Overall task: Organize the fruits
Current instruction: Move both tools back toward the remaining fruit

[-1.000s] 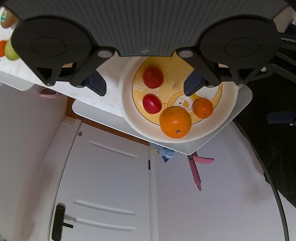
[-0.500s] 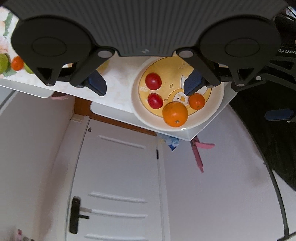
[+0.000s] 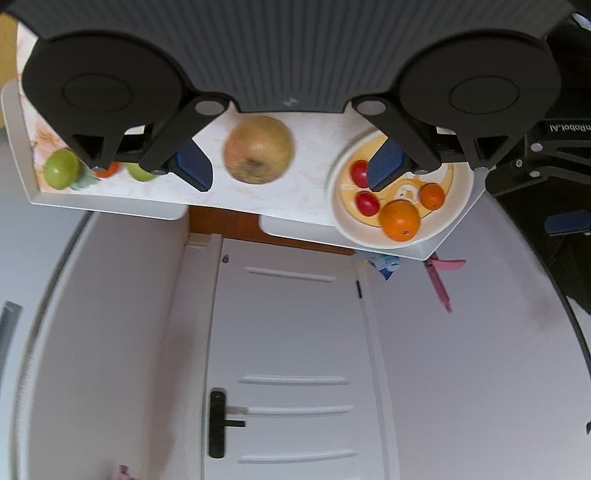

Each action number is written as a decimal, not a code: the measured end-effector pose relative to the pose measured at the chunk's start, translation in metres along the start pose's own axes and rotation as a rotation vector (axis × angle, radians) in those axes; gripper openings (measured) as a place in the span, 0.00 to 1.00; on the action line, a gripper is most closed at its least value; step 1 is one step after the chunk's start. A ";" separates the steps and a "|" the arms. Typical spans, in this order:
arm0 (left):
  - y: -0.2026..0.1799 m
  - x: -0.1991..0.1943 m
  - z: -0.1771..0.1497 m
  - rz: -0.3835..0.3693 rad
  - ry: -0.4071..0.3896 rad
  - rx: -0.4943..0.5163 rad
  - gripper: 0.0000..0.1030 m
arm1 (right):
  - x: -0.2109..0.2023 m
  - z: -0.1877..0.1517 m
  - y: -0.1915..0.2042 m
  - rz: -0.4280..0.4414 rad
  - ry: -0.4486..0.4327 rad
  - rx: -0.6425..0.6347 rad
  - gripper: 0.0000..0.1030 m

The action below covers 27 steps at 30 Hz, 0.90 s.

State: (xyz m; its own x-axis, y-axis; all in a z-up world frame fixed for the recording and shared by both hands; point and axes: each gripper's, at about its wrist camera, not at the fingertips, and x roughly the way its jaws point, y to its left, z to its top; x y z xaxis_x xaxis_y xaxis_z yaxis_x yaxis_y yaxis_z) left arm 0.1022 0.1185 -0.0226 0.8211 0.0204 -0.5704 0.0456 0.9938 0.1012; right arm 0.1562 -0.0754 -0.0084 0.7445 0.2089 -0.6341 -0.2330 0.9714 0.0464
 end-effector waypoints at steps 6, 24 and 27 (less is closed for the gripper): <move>-0.031 -0.009 0.005 0.016 -0.013 -0.008 1.00 | -0.015 -0.010 -0.044 -0.003 0.003 0.005 1.00; -0.163 -0.002 -0.014 -0.012 0.039 -0.059 1.00 | -0.003 -0.053 -0.186 0.056 0.042 -0.143 1.00; -0.187 0.009 -0.021 -0.042 0.056 -0.026 1.00 | 0.006 -0.062 -0.203 0.088 0.037 -0.195 1.00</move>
State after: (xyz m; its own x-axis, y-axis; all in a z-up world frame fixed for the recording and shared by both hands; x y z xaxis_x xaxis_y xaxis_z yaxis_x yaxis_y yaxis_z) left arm 0.0886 -0.0644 -0.0639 0.7853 -0.0164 -0.6189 0.0643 0.9964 0.0552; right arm 0.1695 -0.2787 -0.0694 0.6937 0.2838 -0.6620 -0.4151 0.9087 -0.0454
